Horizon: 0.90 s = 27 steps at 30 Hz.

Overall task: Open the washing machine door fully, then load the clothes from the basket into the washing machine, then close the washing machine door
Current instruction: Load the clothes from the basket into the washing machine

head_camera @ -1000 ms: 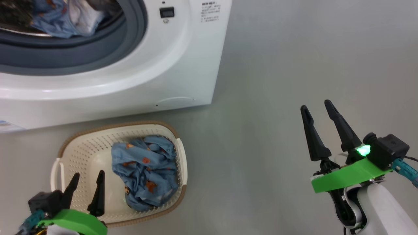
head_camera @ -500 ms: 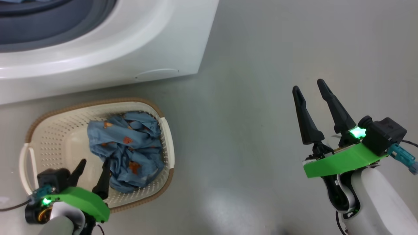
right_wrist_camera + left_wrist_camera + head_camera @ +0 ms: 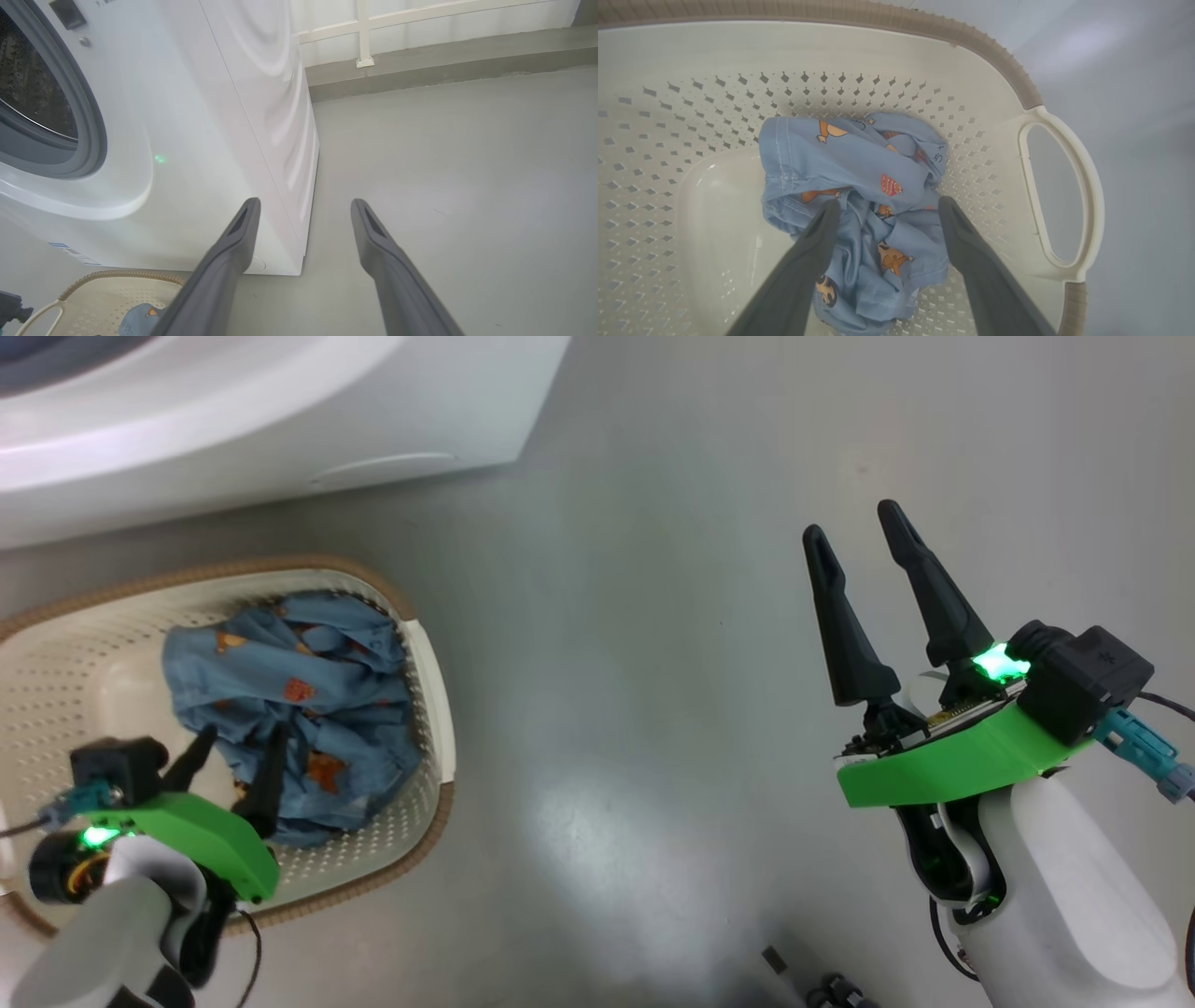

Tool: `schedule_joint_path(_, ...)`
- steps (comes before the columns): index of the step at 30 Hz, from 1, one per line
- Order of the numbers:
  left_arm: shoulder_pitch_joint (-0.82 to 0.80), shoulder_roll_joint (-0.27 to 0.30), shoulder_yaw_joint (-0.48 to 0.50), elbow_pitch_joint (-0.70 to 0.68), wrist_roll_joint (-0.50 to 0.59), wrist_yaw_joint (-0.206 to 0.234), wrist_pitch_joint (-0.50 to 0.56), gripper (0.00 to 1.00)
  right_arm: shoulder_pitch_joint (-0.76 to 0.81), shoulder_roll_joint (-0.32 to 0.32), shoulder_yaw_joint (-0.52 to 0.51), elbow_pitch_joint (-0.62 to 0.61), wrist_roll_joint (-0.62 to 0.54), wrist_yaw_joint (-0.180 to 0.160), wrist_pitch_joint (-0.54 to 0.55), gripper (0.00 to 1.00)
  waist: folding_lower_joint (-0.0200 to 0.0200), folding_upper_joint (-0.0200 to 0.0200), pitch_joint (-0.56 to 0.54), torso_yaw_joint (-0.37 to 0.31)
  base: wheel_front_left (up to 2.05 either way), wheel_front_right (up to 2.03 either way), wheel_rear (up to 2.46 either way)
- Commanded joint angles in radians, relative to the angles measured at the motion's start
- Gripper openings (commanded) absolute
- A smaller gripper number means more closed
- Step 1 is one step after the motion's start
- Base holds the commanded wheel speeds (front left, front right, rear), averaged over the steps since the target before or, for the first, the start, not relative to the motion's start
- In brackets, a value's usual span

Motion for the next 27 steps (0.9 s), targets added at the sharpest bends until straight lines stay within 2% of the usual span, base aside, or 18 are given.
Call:
schedule_joint_path(1, -0.01, 0.042, 0.01, 0.004, -0.015, 0.001, -0.002, 1.0, 0.001, 0.006, 0.024, -0.027, -0.011, 0.007, -0.008, 1.0, -0.0001, -0.0001, 0.042, -0.03, 0.0, 0.0, 0.0)
schedule_joint_path(16, -0.177, 0.134, -0.142, 0.061, -0.188, 0.001, 0.046, 1.0, -0.052, 0.027, 0.036, -0.067, -0.033, 0.007, -0.008, 1.0, -0.0001, -0.0001, 0.188, -0.079, 0.0, 0.0, 0.0)
schedule_joint_path(27, -0.245, 0.182, -0.21, 0.056, -0.268, 0.001, 0.062, 1.0, -0.064, 0.046, 0.057, -0.073, -0.033, 0.007, -0.008, 1.0, -0.0001, -0.0001, 0.236, -0.119, 0.0, 0.0, 0.0)
